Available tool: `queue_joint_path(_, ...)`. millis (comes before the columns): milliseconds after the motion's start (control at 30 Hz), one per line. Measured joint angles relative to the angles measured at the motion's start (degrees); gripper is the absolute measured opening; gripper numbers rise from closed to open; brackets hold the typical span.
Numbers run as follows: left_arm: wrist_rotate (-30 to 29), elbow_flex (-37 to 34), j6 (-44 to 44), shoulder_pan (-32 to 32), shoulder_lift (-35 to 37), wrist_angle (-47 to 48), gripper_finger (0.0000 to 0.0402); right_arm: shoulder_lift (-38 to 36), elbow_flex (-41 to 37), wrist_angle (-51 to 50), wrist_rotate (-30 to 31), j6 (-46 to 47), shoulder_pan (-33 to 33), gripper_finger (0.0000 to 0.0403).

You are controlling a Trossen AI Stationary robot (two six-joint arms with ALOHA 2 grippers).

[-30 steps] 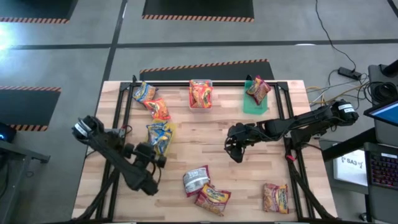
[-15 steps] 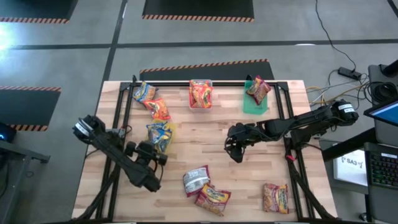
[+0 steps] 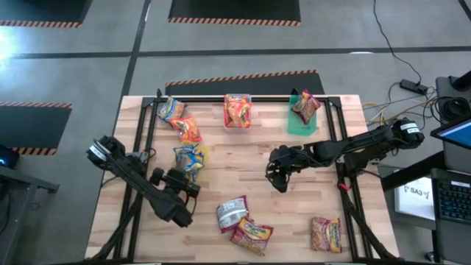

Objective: Sort Maruchan noodles
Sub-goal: Put the blue noodle pack into the yellow bin

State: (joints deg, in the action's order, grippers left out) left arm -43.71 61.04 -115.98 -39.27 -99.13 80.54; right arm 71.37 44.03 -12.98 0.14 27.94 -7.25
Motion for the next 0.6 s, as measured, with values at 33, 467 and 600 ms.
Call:
queue_joint_path(33,0.8,0.8,0.0,0.0,0.0,2.0,0.0035,0.0,0.0,0.0,0.0,0.0,0.0,0.0139)
queue_joint_path(467,4.1,4.1,3.1,0.3,-0.2,5.8,0.0152,0.0,0.0,-0.1,0.0,0.0,0.0,0.0139)
queue_joint_path(600,4.0,5.5,3.1,0.2,-0.2,7.0,0.0173,0.0,0.0,-0.2,-0.1,0.6,0.0,0.0139)
